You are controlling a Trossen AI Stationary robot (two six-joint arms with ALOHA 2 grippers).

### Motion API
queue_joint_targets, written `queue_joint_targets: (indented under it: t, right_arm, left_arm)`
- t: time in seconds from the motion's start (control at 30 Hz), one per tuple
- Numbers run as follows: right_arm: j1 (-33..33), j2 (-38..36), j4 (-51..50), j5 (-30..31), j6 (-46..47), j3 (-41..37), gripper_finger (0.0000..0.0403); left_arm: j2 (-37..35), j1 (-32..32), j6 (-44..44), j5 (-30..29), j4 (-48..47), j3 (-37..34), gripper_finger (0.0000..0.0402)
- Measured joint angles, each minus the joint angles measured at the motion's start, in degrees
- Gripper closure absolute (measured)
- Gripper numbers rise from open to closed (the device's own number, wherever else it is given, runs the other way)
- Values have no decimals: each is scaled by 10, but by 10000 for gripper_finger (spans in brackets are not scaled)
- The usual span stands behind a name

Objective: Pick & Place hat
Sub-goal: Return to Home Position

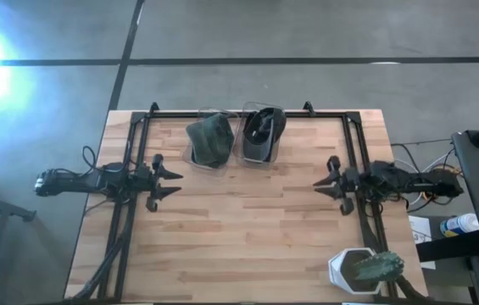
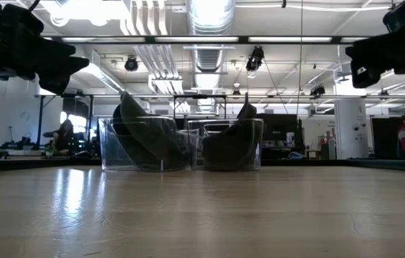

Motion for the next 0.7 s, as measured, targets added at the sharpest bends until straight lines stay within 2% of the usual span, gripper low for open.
queue_joint_targets:
  t: [0.3,0.7]
  right_arm:
    - [0,39,23,-15,-43,-18,335]
    - [0,53,20,-13,-36,-18,335]
  left_arm:
    - [9,0,0,0,0,0,221]
    - [12,0,0,0,0,0,221]
